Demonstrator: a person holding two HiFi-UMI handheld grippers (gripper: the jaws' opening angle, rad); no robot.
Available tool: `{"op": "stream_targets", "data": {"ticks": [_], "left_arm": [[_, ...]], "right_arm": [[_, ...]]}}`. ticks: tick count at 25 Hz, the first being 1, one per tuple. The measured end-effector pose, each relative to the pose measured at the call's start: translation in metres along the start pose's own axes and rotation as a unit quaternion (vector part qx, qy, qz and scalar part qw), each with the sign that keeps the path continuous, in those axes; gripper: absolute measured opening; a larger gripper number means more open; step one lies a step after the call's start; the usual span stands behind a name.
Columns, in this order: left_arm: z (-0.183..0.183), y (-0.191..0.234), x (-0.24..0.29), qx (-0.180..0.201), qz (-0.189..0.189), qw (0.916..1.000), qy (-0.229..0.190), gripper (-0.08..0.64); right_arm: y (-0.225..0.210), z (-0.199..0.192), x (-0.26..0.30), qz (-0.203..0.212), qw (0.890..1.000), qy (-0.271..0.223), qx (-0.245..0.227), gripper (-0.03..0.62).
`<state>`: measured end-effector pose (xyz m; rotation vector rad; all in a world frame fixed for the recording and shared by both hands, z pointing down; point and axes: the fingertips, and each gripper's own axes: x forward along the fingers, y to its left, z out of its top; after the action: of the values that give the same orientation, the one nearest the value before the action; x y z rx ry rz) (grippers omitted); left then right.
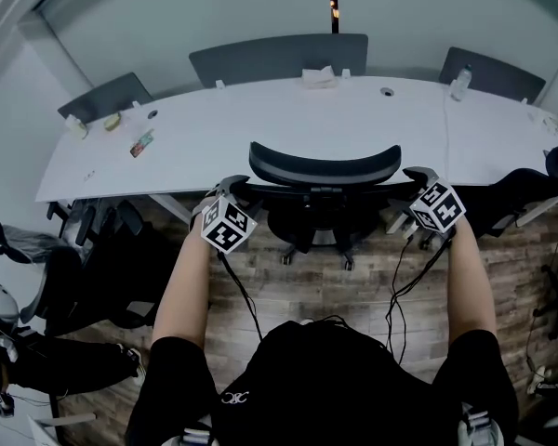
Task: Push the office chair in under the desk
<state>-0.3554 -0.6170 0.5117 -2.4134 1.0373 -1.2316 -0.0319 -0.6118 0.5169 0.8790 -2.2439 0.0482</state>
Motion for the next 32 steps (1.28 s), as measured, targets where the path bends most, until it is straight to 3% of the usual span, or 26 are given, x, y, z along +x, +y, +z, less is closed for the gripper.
{"op": "stream_targets", "data": {"ticks": [10,19,21,25,27,28,30,32], "left_arm": [[0.027,0.020,0.040,0.010,-0.014,0.9998,-0.004,0.218],[0.028,0.018,0.042,0.011,-0.010,0.9998,-0.012,0.224],[0.029,0.018,0.041,0.012,-0.011,0.9998,-0.014,0.224],[0.028,0.018,0.038,0.006,0.013,0.9998,-0.015,0.226],[0.032,0.017,0.030,-0.015,0.040,0.9987,-0.029,0.223],[0.038,0.018,0.022,-0.033,0.053,0.9969,-0.048,0.184],[0.054,0.020,0.002,-0.082,0.079,0.9887,-0.098,0.131],[0.069,0.021,-0.018,-0.131,0.103,0.9760,-0.140,0.070]], "right_arm": [[-0.055,-0.005,0.016,-0.004,0.999,0.032,0.015,0.359],[-0.056,-0.008,0.017,-0.013,0.999,0.034,0.015,0.373],[-0.057,-0.008,0.019,-0.042,0.998,0.040,0.000,0.388],[-0.060,-0.009,0.020,-0.151,0.985,0.057,-0.052,0.402],[-0.057,-0.009,0.012,-0.189,0.980,0.050,-0.042,0.402],[-0.053,-0.008,0.006,-0.203,0.978,0.041,-0.031,0.391],[-0.043,0.002,-0.012,-0.231,0.973,0.001,-0.004,0.317],[-0.033,0.022,-0.037,-0.268,0.961,-0.064,0.034,0.172]]}}
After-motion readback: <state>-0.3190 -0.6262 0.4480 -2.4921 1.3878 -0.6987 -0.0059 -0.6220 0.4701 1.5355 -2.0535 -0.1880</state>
